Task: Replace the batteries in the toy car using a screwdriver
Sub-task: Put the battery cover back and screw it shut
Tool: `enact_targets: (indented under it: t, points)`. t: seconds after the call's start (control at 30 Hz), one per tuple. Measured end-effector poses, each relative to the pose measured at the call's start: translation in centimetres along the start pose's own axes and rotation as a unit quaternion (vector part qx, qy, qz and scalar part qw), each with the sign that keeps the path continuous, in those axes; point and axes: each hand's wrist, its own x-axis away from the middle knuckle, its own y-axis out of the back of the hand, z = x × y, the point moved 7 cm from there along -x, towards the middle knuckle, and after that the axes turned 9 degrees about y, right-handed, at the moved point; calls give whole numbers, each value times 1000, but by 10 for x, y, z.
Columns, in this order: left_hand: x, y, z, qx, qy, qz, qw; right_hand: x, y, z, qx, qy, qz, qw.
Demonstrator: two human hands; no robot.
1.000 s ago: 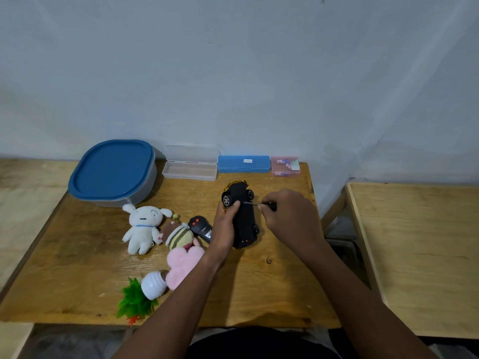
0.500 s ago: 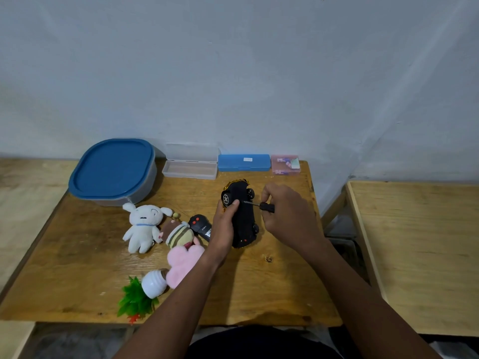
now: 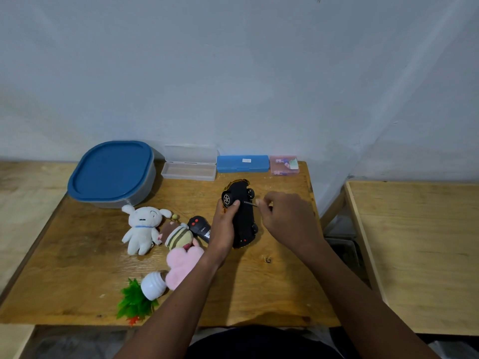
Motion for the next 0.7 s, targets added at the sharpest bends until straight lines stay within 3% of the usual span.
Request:
enact_targets:
  t: [0.13,0.33,0.47,0.7]
  points:
    - [-1,1,2,8,4,-2,1000,-2,0,7,-13,40,36,998]
    - [-2,2,4,3,6,-4,1000,-1,7,4,41,47,-21,998]
    - [-2,1,4,-8,10,-3,1000,-1,0,0,71,28,-7,997]
    - [-1,-2,5,-16,8,12,1000,0,-4,-2,14,13,7,1000]
